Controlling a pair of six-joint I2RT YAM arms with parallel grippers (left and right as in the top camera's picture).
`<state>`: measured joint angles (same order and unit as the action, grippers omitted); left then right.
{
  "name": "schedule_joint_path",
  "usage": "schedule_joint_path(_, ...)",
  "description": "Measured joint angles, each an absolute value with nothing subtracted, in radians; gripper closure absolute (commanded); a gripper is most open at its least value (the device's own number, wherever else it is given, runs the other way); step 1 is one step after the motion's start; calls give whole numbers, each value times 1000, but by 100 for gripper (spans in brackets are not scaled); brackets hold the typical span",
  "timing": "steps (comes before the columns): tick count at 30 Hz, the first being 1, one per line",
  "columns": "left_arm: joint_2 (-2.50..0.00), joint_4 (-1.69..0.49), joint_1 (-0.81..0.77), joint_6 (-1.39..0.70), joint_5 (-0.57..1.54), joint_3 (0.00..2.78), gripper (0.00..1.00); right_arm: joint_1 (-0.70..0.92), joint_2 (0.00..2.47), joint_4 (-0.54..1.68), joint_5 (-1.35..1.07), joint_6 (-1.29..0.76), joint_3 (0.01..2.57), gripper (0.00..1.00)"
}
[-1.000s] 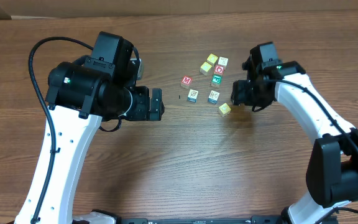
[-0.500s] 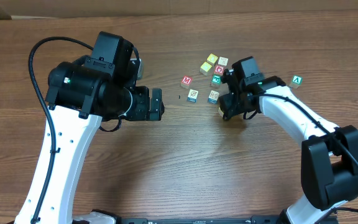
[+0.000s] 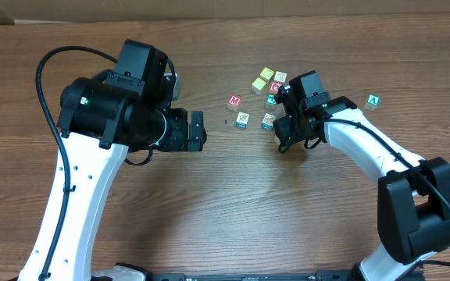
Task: Flip 3 blocks
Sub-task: 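Lower the right gripper onto the yellow-faced block near the cluster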
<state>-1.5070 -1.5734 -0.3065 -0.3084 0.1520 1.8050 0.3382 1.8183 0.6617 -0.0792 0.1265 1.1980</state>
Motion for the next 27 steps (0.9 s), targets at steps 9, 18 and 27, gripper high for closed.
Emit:
schedule_joint_path(9,-1507,-1573,-307,-308,152,1805,0,348,1861,656,-82,132,1198,54)
schedule_joint_path(18,-1507,-1573,-307,-308,152,1805,0,348,1866,634,-82,131,1185,53)
schedule_joint_path(27,-1507,-1573,-307,-308,152,1805,0,348,1872,645,-102,131,1172,54)
